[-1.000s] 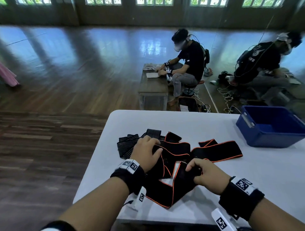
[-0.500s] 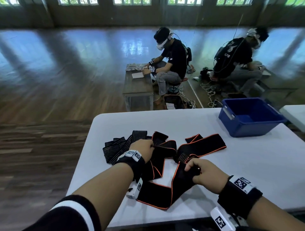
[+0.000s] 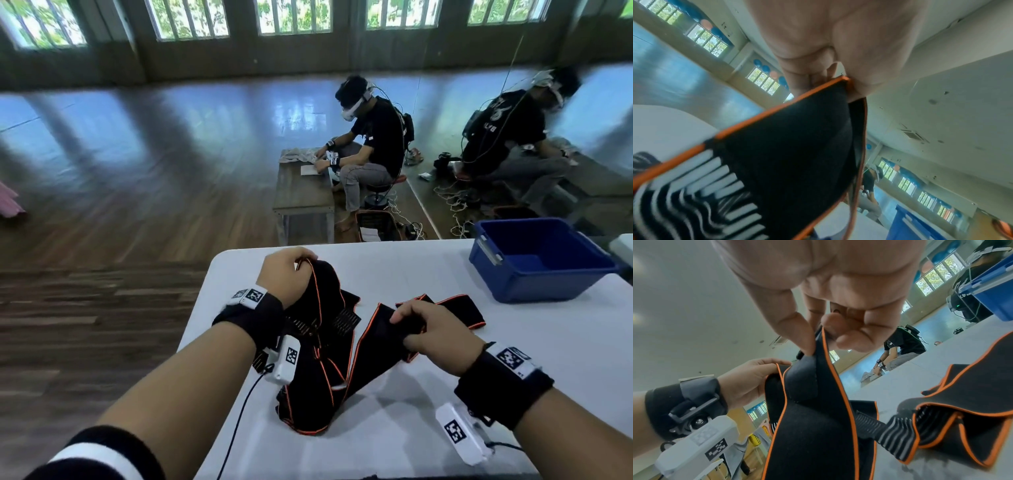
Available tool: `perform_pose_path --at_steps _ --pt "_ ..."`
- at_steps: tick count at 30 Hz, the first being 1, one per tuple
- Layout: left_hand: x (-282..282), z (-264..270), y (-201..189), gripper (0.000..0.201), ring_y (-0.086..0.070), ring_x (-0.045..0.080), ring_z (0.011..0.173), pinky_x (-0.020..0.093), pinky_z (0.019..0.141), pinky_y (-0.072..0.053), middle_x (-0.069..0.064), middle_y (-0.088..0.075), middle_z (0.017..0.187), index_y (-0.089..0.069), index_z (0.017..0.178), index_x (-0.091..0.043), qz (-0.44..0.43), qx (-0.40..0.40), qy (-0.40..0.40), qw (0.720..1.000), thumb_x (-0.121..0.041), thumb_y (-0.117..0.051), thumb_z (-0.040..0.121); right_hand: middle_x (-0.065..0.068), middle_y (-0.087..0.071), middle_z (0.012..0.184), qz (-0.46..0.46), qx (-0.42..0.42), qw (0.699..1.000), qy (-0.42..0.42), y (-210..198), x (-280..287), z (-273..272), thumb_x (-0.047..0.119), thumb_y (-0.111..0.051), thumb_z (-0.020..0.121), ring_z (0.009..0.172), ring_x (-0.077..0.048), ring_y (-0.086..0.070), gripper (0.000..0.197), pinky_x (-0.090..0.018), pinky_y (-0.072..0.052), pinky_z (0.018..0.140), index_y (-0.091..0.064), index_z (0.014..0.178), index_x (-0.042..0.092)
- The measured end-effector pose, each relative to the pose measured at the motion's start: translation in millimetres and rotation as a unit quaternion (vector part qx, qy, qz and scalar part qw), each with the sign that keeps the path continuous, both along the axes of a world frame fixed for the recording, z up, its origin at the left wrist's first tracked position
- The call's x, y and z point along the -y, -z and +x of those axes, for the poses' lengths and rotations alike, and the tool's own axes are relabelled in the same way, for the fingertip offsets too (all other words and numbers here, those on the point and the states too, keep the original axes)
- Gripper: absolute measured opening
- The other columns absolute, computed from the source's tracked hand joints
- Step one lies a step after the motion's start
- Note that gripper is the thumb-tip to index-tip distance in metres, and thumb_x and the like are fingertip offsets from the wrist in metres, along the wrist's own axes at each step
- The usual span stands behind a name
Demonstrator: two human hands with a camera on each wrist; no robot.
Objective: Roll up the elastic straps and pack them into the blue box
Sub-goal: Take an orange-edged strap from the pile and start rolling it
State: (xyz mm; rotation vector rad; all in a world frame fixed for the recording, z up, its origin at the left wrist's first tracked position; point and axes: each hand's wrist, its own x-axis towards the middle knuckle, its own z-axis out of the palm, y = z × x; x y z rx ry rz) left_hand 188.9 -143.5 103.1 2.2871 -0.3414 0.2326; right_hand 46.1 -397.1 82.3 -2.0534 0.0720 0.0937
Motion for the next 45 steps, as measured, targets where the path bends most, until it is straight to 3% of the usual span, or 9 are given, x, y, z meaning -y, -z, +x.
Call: perform_pose_path --at_steps 4,7,9,14,17,29,38,42,45 --pt "0.0 0.1 -24.1 0.012 -0.06 -0.003 0.072 0.014 0.071 -0.043 -0.016 -0.067 0.074 -0.073 0.083 -0.024 0.007 0.046 -0.002 0.999 -0.024 -0.062 0.089 -0.002 -0.069 0.081 -0.037 0.026 0.999 -0.013 -10.0 3.7 10.3 -0.013 -0.062 0.073 0.061 -0.006 -0.061 0.038 -0.028 -0.052 0.061 -0.068 0.089 0.021" --pt "4.5 3.3 -37.5 0.028 -0.062 0.02 0.071 0.032 0.066 -0.043 0.002 -0.067 0.067 -0.067 0.074 -0.01 0.051 0.087 -0.021 0.995 -0.03 -0.061 0.093 0.0 -0.067 0.078 -0.029 0.037 0.999 -0.01 -16.2 4.8 16.8 -0.006 -0.067 0.077 0.057 0.001 -0.057 0.03 -0.016 -0.045 0.056 -0.068 0.09 0.021" --pt "7.7 7.5 -41.6 0.017 -0.065 0.02 0.077 0.029 0.068 -0.043 0.0 -0.069 0.073 -0.069 0.082 -0.013 0.032 0.085 -0.032 0.995 -0.023 -0.059 0.093 0.003 -0.066 0.08 -0.04 0.056 0.998 0.014 -18.0 7.3 23.9 0.005 -0.073 0.08 0.062 0.001 -0.059 0.019 -0.013 -0.043 0.058 -0.067 0.09 0.02" --pt "25.7 -1.4 -54.7 0.035 -0.067 0.002 0.098 0.019 0.093 -0.05 -0.012 -0.075 0.102 -0.076 0.105 -0.028 -0.044 0.084 0.013 0.995 -0.008 -0.054 0.087 0.004 -0.069 0.093 -0.01 0.092 0.992 0.081 -31.6 18.1 37.8 0.026 -0.074 0.086 0.084 -0.011 -0.066 0.017 -0.017 -0.048 0.065 -0.069 0.1 0.017" --pt "40.1 -8.5 -62.9 0.027 -0.067 0.001 0.089 0.018 0.085 -0.051 -0.012 -0.075 0.092 -0.075 0.1 -0.028 -0.06 0.095 0.026 0.993 -0.012 -0.056 0.091 -0.004 -0.069 0.097 0.037 0.09 0.992 0.085 -45.9 26.2 40.0 0.029 -0.07 0.09 0.075 -0.015 -0.064 0.022 -0.02 -0.052 0.052 -0.068 0.108 0.017" --pt "117.6 -39.1 -77.7 0.031 -0.055 0.011 0.068 0.032 0.065 -0.043 0.005 -0.062 0.073 -0.058 0.084 -0.01 -0.091 0.122 0.04 0.988 -0.026 -0.043 0.106 -0.001 -0.074 0.088 0.124 0.123 0.984 0.03 -72.6 67.0 40.7 0.035 -0.063 0.095 0.075 -0.009 -0.065 0.019 -0.028 -0.054 0.059 -0.074 0.095 0.02" --pt "167.1 -56.8 -58.3 0.033 -0.066 0.022 0.083 0.048 0.075 -0.055 0.001 -0.07 0.084 -0.066 0.093 -0.018 -0.115 0.071 0.054 0.989 -0.036 -0.04 0.105 0.0 -0.07 0.084 0.158 0.121 0.979 0.041 -69.3 120.9 36.2 0.029 -0.066 0.093 0.074 -0.009 -0.061 0.017 -0.026 -0.051 0.057 -0.074 0.104 0.018" --pt "185.2 -71.2 -55.2 0.031 -0.065 0.015 0.082 0.039 0.074 -0.053 0.0 -0.069 0.084 -0.066 0.093 -0.015 -0.115 0.076 0.028 0.99 -0.029 -0.041 0.105 -0.015 -0.074 0.086 0.181 0.119 0.976 0.019 -66.4 134.9 33.2 0.021 -0.07 0.091 0.076 -0.026 -0.067 0.009 -0.047 -0.056 0.071 -0.075 0.088 0.013" --pt "193.7 -79.6 -48.0 0.018 -0.063 0.002 0.085 0.027 0.076 -0.05 -0.007 -0.07 0.094 -0.065 0.104 -0.023 -0.093 0.062 0.007 0.994 -0.024 -0.047 0.103 -0.015 -0.07 0.077 0.185 0.115 0.975 0.046 -65.6 143.2 33.6 0.015 -0.07 0.091 0.07 -0.028 -0.063 0.011 -0.046 -0.053 0.069 -0.073 0.084 0.006"
